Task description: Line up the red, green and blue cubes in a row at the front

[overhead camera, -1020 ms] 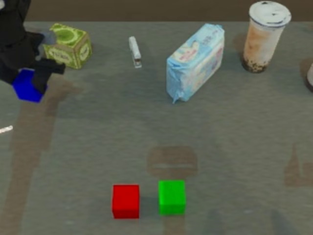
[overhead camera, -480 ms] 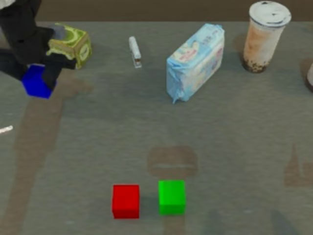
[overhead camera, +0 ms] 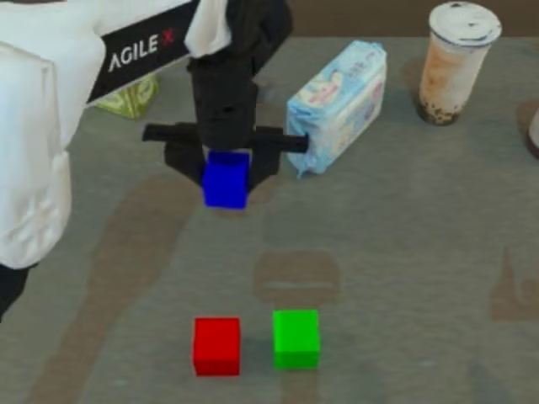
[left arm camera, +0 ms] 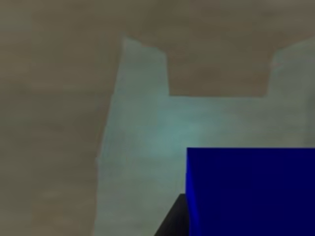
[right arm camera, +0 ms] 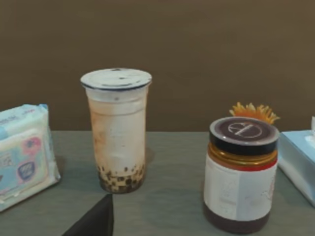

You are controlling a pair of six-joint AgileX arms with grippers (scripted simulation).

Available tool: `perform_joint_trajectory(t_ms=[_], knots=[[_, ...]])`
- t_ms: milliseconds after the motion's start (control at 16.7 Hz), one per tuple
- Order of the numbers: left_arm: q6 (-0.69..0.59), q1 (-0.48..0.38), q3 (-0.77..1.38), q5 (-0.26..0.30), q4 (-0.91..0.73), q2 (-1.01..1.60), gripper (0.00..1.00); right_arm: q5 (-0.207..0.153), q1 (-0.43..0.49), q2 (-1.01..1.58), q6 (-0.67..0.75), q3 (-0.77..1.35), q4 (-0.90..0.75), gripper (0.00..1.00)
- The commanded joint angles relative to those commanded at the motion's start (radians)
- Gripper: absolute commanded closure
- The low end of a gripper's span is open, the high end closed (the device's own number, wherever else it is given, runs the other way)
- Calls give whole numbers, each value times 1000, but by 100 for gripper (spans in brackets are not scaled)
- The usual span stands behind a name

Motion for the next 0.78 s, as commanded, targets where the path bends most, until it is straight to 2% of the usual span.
perform_joint_trajectory(t_ms=[240,420,600,780], knots=[[-349,-259,-11,-3,-17,-17,100,0,0,0,0,0,0,0],[-536,-414,-20,-10,-16,-41,100,0,0,0,0,0,0,0],[-627,-501,-26,-18,-11,-63,100,0,0,0,0,0,0,0],[-637,-510,-27,-19,-10,-66,100,0,0,0,0,0,0,0]])
